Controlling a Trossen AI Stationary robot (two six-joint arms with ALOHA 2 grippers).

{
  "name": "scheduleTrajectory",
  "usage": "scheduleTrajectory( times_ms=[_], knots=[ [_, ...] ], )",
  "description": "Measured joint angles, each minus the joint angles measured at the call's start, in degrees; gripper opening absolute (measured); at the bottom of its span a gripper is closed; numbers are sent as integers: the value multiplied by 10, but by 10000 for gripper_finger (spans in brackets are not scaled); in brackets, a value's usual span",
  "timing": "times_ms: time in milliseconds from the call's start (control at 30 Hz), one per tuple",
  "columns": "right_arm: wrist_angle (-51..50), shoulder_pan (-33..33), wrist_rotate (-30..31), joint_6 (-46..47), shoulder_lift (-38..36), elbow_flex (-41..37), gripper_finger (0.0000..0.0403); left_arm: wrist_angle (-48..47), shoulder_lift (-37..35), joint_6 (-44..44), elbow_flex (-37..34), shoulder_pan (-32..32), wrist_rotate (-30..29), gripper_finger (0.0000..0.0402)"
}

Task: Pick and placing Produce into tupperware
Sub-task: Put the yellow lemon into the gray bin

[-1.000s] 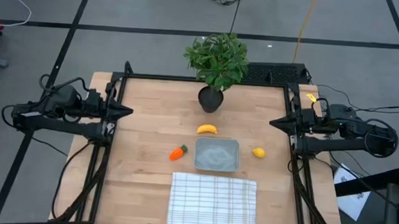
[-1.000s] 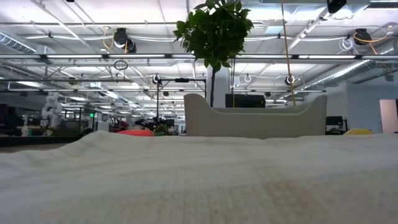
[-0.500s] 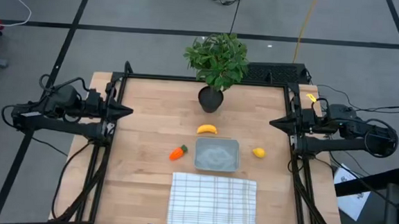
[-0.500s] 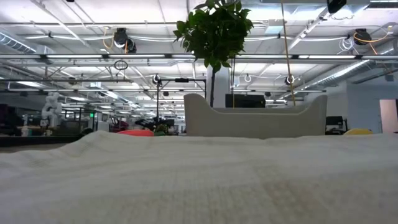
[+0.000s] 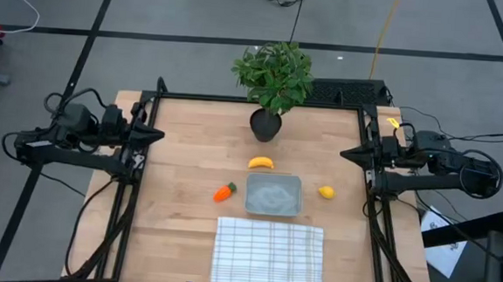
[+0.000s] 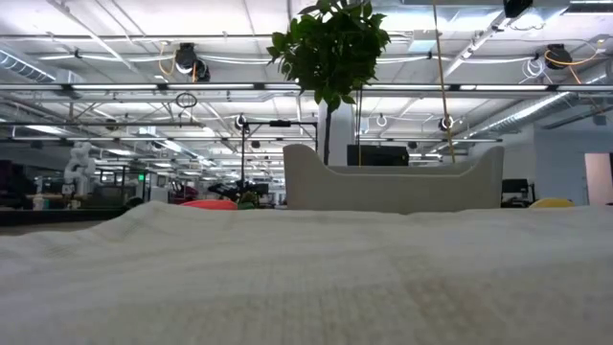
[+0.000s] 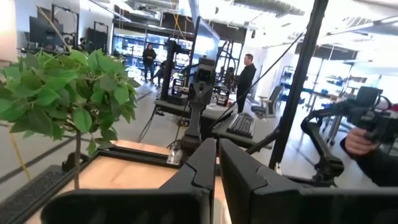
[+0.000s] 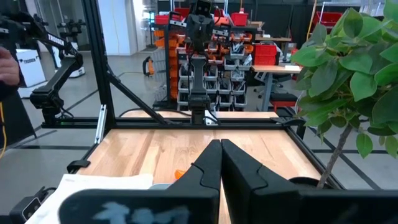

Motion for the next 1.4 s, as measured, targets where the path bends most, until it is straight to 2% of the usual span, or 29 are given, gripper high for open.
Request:
scheduleTrajectory(
  times_ms=[467,600,800,1033,1400],
  knots=[
    [0,0,0,2,0,0,0,4,1,2,0,0,-12,24],
    [0,0,0,38,0,0,0,-10,5,-8,0,0,-24,24],
    [1,0,0,39,5,0,0,-23,27,30,0,-1,-15,24],
    [13,1,0,51,5,0,0,-64,38,147,0,-1,-21,24],
    [29,1,0,50,-18,0,0,-64,6,151,0,-7,-45,24]
  ],
)
